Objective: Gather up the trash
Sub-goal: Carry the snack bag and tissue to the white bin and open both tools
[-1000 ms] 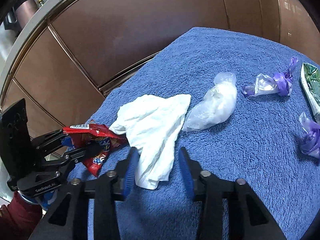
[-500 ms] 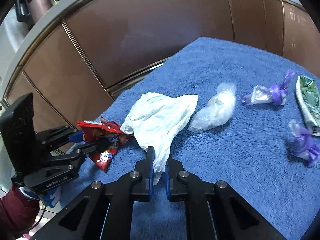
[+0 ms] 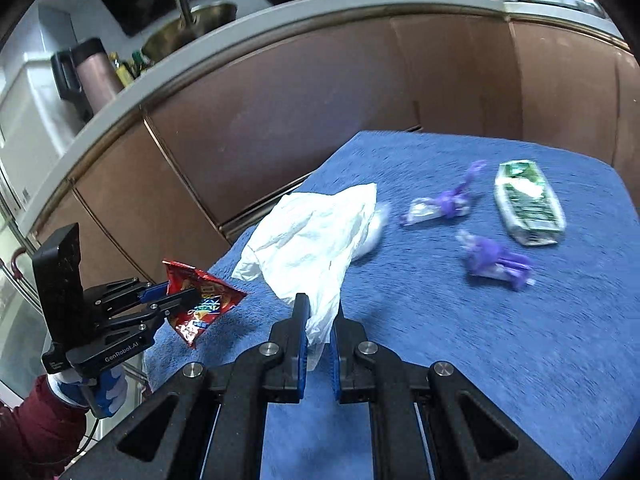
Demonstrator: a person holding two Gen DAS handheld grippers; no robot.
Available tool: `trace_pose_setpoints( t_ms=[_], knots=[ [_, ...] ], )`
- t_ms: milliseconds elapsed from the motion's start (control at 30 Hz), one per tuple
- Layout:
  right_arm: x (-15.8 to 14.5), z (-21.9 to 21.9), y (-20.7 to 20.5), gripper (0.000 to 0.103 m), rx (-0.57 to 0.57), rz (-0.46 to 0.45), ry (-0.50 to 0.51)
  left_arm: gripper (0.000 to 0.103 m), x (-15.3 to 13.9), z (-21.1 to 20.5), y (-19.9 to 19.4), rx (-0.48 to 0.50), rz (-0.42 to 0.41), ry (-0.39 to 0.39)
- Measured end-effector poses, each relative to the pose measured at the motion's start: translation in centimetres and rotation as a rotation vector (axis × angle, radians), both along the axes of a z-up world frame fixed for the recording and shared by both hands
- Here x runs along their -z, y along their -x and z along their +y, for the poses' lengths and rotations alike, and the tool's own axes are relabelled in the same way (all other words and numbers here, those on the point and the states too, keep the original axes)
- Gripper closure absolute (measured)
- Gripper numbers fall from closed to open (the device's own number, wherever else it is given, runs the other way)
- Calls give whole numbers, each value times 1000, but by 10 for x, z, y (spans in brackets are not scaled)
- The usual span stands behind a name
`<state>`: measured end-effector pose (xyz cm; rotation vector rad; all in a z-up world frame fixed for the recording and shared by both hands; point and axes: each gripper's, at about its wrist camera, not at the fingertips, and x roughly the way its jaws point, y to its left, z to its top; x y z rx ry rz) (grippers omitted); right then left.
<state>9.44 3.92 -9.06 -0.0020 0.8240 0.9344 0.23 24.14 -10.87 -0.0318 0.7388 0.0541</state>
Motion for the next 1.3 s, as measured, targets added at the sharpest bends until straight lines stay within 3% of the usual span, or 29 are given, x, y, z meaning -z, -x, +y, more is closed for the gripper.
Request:
trace_pose_setpoints(
  t_ms=[300,467,733,967,1133,1300],
  knots=[
    [-22,-96,0,94,153,-63,-69,86,-25,-42,0,59,-24,12],
    [-26,-171,4,94,311,-82,-100,86,-40,-96,-25,171,-24,22],
    [-9,-290,-5,94,617,-98,-88,86,-52,-249,-95,467,10,-9],
    [38,-398,-16,94,920,-18,-58,86,-51,-398,-164,709,38,-35],
    [78,-467,-27,94,1082,62,-25,86,-26,-504,-205,823,102,-66],
    [106,-501,-43,92,1167,113,11,84,12,-582,-240,845,182,-105]
  ],
)
